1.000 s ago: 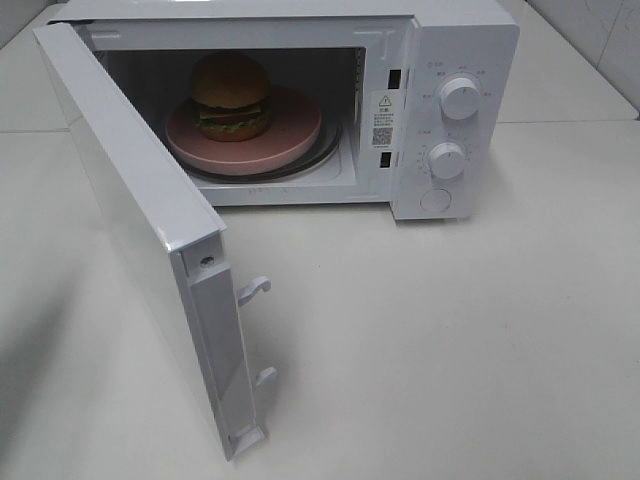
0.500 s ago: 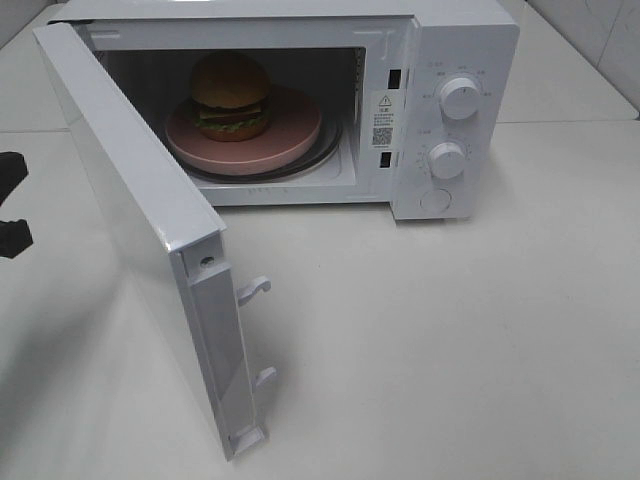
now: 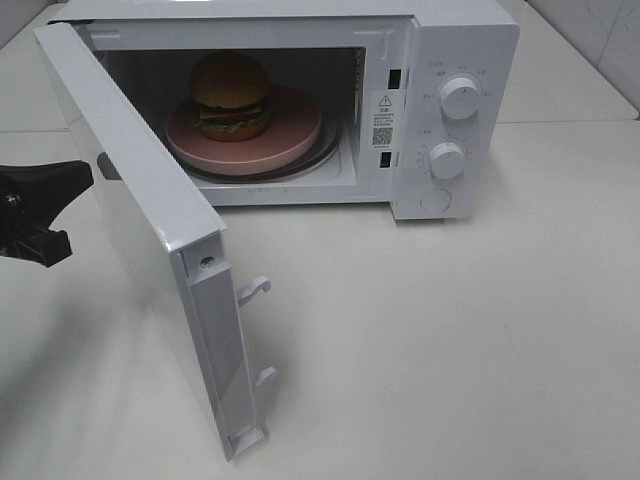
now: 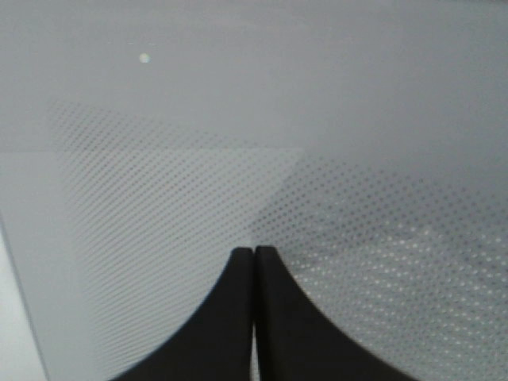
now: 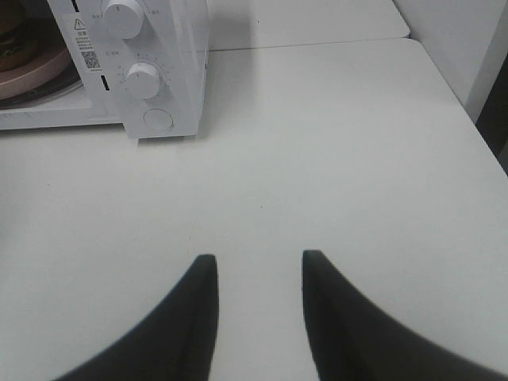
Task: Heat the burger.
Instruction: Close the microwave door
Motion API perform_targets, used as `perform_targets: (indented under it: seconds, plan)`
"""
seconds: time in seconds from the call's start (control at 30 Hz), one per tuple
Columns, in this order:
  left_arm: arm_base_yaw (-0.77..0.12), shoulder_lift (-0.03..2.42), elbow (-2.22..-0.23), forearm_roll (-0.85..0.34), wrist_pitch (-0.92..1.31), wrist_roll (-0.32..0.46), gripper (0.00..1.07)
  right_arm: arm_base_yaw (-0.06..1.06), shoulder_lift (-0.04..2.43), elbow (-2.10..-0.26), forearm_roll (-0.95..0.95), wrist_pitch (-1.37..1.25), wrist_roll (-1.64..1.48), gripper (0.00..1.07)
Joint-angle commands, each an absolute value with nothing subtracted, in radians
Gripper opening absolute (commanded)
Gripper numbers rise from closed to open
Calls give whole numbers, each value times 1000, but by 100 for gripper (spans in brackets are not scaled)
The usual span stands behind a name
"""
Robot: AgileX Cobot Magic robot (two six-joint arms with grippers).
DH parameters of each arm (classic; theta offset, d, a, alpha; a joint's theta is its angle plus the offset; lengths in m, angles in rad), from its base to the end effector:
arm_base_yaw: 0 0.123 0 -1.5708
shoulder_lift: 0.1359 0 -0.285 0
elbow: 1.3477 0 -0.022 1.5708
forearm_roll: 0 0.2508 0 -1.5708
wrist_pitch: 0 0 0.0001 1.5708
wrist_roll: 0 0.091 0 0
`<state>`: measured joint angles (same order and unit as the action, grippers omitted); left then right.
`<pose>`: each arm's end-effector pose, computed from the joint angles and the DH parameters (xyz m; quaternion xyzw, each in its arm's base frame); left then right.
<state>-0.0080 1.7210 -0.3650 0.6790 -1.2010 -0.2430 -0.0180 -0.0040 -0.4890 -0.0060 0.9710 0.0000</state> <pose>0.2484 -0.0553 0.1516 0.2171 0.7194 -0.2241 0.6206 -0.0007 -0.0004 0.2816 0.0074 0.8309 -0.0080 0.5563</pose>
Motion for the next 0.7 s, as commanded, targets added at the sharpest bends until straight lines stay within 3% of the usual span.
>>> perform_targets:
  seconds: [0.03, 0.2, 0.37, 0.47, 0.7]
  plan:
    - [-12, 1724, -382, 714, -1247, -269, 0, -22, -34, -488, -10, 963, 0, 38]
    - [-16, 1724, -384, 723, -1246, -271, 0, -22, -34, -488, -10, 963, 0, 38]
    - [-89, 1724, -384, 650, -1206, -268, 0, -22, -34, -488, -10, 963, 0, 38]
    - [-155, 1724, -384, 506, -1182, -233, 0, -22, -34, -488, -10, 963, 0, 38]
    - [-288, 1724, -388, 324, -1165, -206, 0, -22, -34, -488, -10, 963, 0, 38]
